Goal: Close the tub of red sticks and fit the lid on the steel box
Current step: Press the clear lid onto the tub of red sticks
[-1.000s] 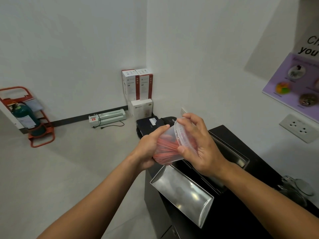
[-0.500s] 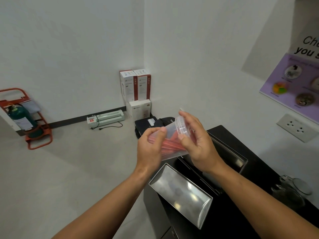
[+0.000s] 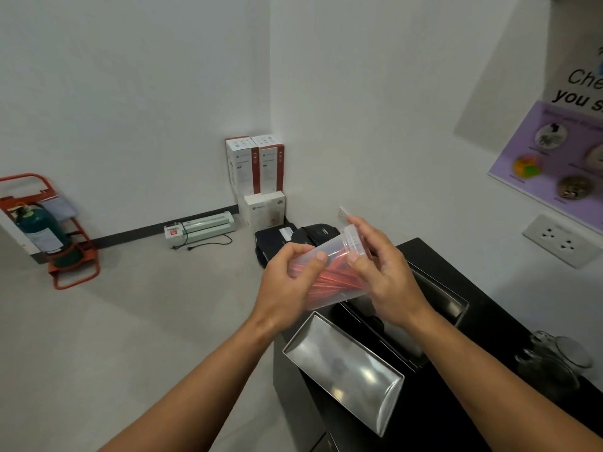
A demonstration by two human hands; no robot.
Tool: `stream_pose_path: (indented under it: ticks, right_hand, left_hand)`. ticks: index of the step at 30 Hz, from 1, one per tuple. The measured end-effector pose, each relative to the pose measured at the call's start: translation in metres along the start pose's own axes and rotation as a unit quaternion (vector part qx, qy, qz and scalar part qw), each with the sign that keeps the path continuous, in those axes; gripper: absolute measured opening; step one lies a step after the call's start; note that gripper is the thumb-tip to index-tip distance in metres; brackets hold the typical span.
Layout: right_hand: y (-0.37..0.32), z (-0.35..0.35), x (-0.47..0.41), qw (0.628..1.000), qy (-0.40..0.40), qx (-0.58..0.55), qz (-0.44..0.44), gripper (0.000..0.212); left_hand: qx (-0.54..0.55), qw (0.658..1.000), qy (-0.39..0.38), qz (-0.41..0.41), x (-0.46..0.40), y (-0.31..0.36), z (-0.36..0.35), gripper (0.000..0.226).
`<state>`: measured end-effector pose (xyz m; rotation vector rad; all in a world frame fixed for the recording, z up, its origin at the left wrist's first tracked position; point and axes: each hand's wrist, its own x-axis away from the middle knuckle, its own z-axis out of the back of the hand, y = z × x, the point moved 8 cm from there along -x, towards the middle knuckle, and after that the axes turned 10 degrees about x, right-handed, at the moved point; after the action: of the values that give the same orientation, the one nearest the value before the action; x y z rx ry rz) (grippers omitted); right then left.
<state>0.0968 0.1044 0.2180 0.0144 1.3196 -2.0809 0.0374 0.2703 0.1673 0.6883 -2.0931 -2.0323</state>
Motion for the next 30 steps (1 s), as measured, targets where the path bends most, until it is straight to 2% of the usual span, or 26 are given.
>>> stream_pose_path:
  ticks: [3, 5, 10, 14, 17, 22, 27, 30]
  right_hand:
    - [-0.003, 0.001, 0.001, 0.995, -0.034, 0.053, 0.072, 0.066]
    - [-0.005, -0.003, 0.002, 0.993, -0.044, 0.048, 0.096, 0.065]
    - [-0.011, -0.006, 0.002, 0.992, -0.036, 0.046, 0.116, 0.063]
    - [-0.012, -0.009, 0.004, 0.993, -0.029, 0.044, 0.105, 0.063]
    - [-0.011, -0.011, 0.004, 0.994, -0.016, 0.047, 0.096, 0.062]
    - [-0.004, -0.018, 0.005, 0.996, -0.023, 0.043, 0.071, 0.063]
    - [0.013, -0.021, 0.01, 0.995, -0.092, 0.019, 0.024, 0.067]
    - [0.033, -0.007, 0.013, 0.995, -0.054, -0.036, -0.07, 0.059]
  left_hand:
    - [0.045, 0.988, -0.098, 0.11, -0.009, -0.007, -0.008, 0.064]
    - [0.036, 0.981, -0.138, 0.133, -0.008, -0.009, -0.017, 0.067]
    - [-0.014, 0.999, -0.027, 0.043, -0.005, -0.004, -0.012, 0.072]
    - [-0.01, 1.0, 0.001, 0.004, -0.004, -0.002, -0.009, 0.063]
    - [-0.009, 1.0, 0.02, -0.006, -0.002, -0.005, -0.005, 0.064]
    - [0.005, 1.0, 0.026, -0.01, 0.0, -0.011, -0.001, 0.064]
    - [0.037, 0.997, -0.03, 0.057, -0.005, -0.022, -0.003, 0.066]
    - [0.058, 0.995, -0.044, 0.072, -0.002, -0.026, -0.005, 0.075]
